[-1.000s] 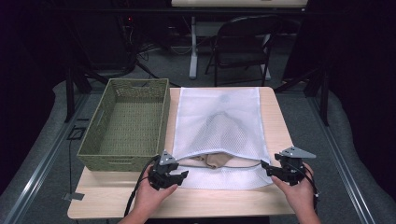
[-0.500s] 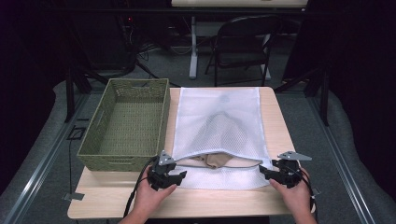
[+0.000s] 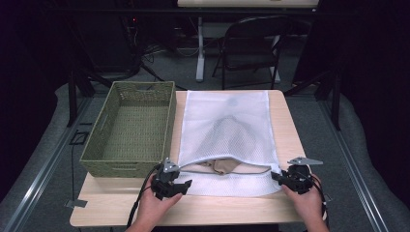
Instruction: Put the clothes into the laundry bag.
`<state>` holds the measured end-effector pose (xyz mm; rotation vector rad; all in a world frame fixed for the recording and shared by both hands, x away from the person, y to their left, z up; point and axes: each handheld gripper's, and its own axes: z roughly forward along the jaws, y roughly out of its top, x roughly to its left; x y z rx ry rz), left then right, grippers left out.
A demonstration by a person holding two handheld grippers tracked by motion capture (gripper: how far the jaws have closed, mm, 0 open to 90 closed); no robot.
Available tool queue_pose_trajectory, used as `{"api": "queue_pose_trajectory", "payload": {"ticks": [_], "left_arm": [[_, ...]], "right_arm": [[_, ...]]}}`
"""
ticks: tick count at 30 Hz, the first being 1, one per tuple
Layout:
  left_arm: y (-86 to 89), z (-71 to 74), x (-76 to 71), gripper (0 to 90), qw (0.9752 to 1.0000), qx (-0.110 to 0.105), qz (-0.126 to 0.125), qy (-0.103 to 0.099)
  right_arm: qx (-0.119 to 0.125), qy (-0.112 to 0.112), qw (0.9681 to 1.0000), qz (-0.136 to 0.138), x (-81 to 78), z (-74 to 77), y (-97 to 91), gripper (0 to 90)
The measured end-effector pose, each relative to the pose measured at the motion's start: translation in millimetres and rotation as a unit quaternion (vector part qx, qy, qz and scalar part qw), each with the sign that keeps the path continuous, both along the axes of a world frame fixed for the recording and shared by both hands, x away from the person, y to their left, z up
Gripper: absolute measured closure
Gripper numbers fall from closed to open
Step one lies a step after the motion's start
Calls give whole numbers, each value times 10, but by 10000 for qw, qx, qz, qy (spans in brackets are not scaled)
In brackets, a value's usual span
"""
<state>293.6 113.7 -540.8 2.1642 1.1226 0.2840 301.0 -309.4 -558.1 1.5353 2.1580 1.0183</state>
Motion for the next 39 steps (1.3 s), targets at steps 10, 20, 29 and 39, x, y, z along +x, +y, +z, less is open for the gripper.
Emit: {"api": "queue_pose_trajectory", "payload": {"ticks": [10,20,29,39], "left_arm": [[43,-93,-12,383,9995,190,142,221],[71,-217,51,371,9985,343,258,339],[49,-285,107,358,9984,389,260,308],[-53,-293,77,427,9979,607,189,102]], "right_arm": [[-59,125,9997,213,47,-10,18,871],[-67,105,9998,161,54,-6,-17,871],[-87,110,9997,201,50,-10,-7,866],[-96,77,9995,293,22,3,-3,843]]}}
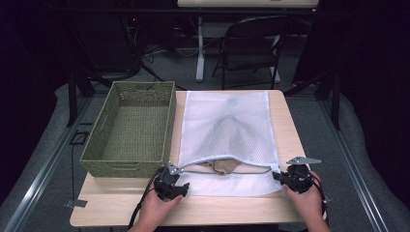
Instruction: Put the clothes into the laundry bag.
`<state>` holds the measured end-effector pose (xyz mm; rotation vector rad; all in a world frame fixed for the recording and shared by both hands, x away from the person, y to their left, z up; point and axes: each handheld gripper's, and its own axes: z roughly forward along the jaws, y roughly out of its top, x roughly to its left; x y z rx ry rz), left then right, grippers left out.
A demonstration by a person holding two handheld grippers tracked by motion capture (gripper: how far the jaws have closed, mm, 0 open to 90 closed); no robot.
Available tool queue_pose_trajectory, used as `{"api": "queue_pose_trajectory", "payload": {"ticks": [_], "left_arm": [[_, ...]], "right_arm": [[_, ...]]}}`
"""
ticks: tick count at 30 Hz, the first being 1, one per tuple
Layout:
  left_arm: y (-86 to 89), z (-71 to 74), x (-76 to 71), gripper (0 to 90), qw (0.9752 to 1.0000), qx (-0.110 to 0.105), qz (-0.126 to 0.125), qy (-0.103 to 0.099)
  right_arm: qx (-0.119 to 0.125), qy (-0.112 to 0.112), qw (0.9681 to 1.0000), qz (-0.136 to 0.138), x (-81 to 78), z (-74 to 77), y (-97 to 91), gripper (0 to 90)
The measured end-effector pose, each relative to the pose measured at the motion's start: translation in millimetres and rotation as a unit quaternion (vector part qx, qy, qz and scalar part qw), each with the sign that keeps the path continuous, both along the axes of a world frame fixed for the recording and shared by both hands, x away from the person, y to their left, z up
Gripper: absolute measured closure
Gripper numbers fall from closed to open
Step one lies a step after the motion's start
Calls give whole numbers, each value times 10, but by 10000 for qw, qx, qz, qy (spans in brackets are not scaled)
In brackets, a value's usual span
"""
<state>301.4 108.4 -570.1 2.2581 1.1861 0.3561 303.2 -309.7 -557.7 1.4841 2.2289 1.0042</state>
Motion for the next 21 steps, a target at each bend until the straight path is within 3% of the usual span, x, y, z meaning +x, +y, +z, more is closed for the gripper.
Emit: {"api": "queue_pose_trajectory", "payload": {"ticks": [9,21], "left_arm": [[-42,12,-24,656,9998,-57,-177,-12],[-37,10,9,856,9994,-228,-239,83]], "right_arm": [[-150,-12,9999,74,-27,-3,33,866],[-403,-29,9992,48,-20,4,90,879]]}}
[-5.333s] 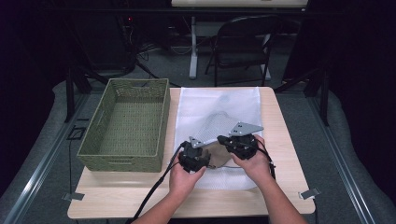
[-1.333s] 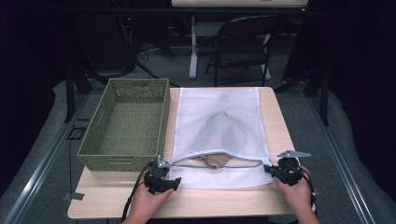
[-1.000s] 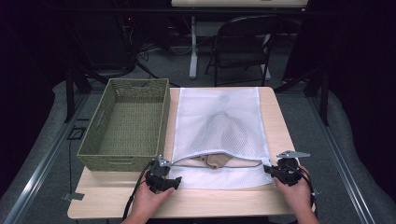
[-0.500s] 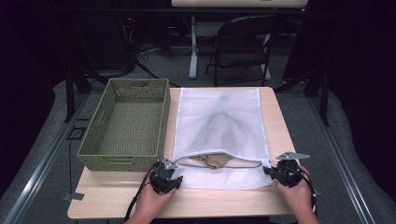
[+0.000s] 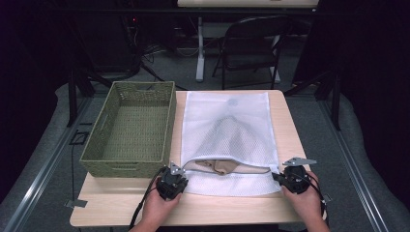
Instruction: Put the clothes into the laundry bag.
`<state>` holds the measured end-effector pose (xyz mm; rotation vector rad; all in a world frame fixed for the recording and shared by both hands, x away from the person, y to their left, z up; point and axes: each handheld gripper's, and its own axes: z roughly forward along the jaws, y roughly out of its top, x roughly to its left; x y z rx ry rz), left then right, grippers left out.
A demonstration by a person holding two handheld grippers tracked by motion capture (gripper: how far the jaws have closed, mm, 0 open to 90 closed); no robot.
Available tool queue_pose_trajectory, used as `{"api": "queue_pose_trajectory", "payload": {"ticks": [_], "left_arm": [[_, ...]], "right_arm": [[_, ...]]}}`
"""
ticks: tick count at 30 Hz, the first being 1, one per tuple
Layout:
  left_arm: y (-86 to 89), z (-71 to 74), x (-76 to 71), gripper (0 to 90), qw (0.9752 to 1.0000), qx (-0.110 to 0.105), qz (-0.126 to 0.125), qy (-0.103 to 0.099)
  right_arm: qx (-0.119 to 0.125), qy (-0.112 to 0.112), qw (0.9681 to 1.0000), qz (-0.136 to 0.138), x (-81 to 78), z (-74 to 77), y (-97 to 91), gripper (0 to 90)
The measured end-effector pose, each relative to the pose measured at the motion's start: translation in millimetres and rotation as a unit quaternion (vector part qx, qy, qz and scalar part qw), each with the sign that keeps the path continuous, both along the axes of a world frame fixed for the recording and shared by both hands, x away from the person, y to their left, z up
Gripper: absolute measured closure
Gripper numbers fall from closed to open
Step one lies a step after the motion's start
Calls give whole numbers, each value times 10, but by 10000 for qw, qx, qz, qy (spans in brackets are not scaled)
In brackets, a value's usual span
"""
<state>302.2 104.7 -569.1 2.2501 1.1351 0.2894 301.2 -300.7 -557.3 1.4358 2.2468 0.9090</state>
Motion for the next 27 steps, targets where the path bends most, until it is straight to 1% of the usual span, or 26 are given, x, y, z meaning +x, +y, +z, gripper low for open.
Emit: {"api": "queue_pose_trajectory", "payload": {"ticks": [8,12,14,18,19,21,23,25,26,27], "left_arm": [[4,3,15,883,10000,-25,-14,26],[1,9,18,886,10000,-33,-5,30],[6,16,23,885,10000,-17,-27,41],[11,27,26,885,10000,-72,-20,50],[11,30,24,886,10000,-87,-13,41],[10,41,24,886,10000,-51,-38,5],[10,54,23,886,10000,-44,-63,19],[6,61,20,886,10000,-34,-59,-16],[2,71,19,886,10000,-46,-77,2],[-2,74,18,887,10000,-37,-78,-34]], "right_arm": [[-6,-42,10000,41,0,11,18,880],[-66,-56,9999,56,-2,24,19,881],[-52,-62,10000,56,-2,26,18,881],[-7,-88,9999,68,-3,34,19,882],[-6,-83,9999,70,-5,38,22,882],[-14,-75,9999,89,-6,45,30,883],[-14,-59,9999,116,-3,46,39,883],[-48,-69,9999,125,-4,52,46,883],[-45,-87,9999,127,-3,54,51,883],[-23,-105,9999,136,-1,56,54,883]]}}
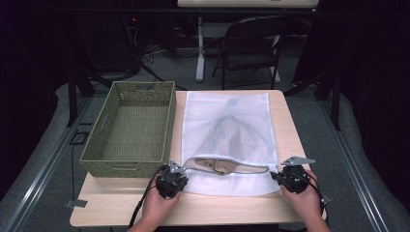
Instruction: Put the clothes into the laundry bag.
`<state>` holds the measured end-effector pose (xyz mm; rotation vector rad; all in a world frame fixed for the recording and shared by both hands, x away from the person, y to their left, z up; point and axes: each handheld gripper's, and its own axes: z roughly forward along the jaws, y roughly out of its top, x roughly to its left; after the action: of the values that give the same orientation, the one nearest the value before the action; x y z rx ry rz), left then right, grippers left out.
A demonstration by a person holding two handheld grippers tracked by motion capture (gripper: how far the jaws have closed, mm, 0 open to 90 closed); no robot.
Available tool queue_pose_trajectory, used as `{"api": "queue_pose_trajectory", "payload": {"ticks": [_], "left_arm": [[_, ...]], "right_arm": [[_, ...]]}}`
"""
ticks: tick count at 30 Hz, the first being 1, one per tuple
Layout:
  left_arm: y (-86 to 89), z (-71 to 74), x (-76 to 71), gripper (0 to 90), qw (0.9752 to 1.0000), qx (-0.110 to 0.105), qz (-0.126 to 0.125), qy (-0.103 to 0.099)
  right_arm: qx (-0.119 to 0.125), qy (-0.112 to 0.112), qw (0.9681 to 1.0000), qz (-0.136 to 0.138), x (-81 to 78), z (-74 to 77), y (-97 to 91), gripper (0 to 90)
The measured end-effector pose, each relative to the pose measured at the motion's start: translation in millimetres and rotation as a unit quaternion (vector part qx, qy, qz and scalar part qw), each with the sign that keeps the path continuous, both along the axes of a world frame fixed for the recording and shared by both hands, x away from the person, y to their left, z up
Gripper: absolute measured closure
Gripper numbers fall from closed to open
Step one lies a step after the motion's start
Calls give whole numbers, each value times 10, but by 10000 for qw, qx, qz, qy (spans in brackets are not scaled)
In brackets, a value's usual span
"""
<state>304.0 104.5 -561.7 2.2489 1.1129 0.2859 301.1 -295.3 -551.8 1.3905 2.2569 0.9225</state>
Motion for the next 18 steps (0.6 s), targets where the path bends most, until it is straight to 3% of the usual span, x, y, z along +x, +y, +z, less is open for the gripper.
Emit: {"api": "queue_pose_trajectory", "payload": {"ticks": [18], "left_arm": [[-27,170,34,886,9998,-171,-125,-38]], "right_arm": [[33,-219,9997,127,23,113,74,884]]}}
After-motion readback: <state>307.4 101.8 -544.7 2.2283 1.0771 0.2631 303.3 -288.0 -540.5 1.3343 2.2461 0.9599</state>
